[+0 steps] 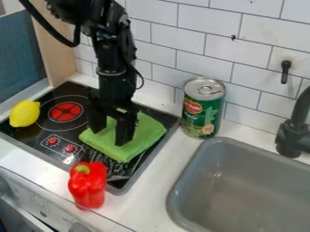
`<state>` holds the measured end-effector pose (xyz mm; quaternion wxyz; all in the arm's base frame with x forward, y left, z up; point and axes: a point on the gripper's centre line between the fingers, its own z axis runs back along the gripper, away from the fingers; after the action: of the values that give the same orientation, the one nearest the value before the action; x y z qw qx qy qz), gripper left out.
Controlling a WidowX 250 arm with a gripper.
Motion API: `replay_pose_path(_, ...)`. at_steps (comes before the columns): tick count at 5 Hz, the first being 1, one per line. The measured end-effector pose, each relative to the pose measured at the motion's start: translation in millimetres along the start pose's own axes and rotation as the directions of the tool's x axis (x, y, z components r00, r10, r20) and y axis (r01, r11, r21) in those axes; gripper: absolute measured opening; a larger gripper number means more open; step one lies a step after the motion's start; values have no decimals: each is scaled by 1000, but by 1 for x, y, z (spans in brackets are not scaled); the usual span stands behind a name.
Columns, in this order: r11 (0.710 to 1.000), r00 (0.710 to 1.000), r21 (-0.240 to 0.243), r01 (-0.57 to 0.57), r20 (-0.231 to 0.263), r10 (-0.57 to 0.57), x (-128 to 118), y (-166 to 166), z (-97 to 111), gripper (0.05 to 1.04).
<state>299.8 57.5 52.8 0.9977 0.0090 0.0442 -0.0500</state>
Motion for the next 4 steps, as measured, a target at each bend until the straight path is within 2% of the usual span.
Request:
replay_pose_path(2,997,997,-13,-76,-1,76,8,21,-16,1009)
replay_pose_path(3,995,995,-21,-101,-5,100,17,30,-16,1009)
replay_pose_path(4,994,994,-18,-108,-4,108,36,42,-15,1009)
